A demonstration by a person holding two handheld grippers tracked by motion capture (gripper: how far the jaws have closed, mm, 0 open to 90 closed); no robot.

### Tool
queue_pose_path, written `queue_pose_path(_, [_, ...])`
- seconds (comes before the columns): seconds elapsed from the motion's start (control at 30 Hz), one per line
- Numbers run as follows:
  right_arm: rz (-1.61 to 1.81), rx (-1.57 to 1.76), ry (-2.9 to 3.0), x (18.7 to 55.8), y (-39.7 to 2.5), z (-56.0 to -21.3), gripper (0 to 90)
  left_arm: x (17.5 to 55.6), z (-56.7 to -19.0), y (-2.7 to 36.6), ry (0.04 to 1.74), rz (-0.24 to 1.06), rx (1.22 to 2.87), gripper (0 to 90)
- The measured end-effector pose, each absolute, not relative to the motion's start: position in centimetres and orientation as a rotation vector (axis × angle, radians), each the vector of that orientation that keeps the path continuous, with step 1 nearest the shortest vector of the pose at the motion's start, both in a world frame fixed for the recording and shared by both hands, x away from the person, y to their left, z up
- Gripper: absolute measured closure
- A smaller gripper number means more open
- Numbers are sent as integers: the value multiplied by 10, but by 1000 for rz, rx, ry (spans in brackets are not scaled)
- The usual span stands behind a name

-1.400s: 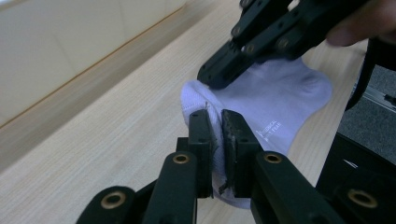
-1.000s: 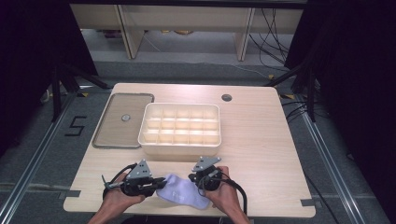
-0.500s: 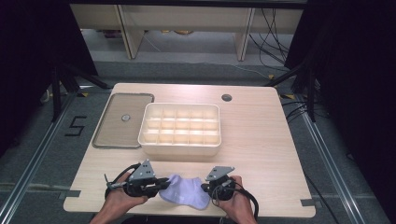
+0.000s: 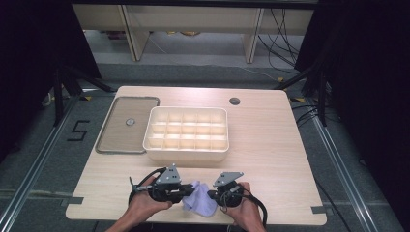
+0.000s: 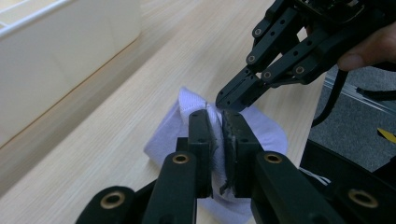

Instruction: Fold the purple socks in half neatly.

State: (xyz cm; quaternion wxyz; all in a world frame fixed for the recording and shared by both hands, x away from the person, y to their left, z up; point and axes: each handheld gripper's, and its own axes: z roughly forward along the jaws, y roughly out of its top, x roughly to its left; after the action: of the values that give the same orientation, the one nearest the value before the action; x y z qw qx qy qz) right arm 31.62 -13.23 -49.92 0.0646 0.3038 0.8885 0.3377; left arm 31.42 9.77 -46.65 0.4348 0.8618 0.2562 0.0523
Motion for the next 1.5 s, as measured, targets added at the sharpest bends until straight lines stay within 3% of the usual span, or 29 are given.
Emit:
queue_pose_path(1.2, [1106, 1006, 2585, 317, -169, -489, 900, 320, -486, 49, 606, 91, 2229, 800])
queue_pose_path(1.5, [1104, 1078, 2559, 312, -184, -483, 900, 317, -479, 40, 603, 37, 2165, 680])
